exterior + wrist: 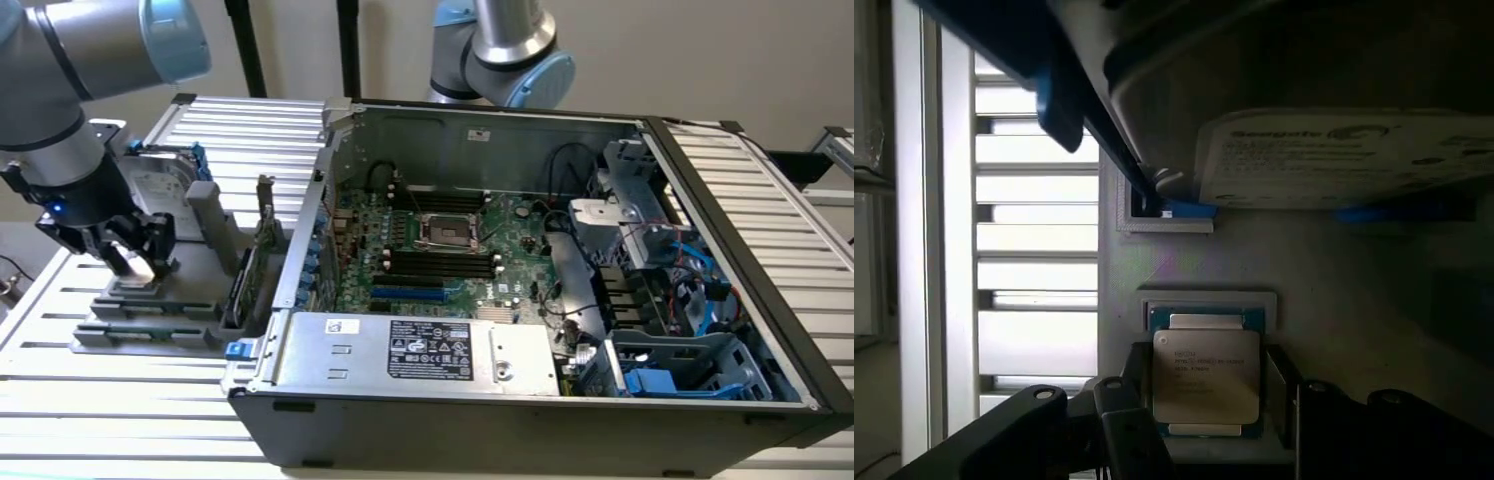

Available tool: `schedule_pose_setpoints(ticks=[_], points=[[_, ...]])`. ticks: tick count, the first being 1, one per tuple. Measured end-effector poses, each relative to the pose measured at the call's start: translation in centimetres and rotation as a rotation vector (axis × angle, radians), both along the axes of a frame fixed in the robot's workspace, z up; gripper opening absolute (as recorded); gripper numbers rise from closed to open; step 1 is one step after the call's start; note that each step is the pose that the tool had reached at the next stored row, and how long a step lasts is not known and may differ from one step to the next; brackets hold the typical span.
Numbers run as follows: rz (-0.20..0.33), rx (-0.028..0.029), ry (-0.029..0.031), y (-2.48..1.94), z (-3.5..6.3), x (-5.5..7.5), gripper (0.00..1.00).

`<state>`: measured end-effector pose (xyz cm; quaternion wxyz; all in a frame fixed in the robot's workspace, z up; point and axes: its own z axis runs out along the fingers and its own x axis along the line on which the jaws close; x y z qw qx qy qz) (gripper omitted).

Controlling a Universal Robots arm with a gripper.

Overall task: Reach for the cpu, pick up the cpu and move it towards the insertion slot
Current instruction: 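Pick up the cpu and move it towards the insertion slot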

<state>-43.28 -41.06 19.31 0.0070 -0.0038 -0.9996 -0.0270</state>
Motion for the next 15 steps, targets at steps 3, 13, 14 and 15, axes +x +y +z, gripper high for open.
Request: schedule_pose_setpoints(ticks=[3,13,14,15], points=[[0.0,0.0001,0.001,0.0,0.97,0.0,0.55],[0.0,0.0,0.0019,-0.07,5.5,0.0,0.55],[0.0,0.0001,0.0017,-0.09,5.95,0.0,0.55],[0.0,0.0001,0.0018,-0.13,6.4,0.0,0.55]])
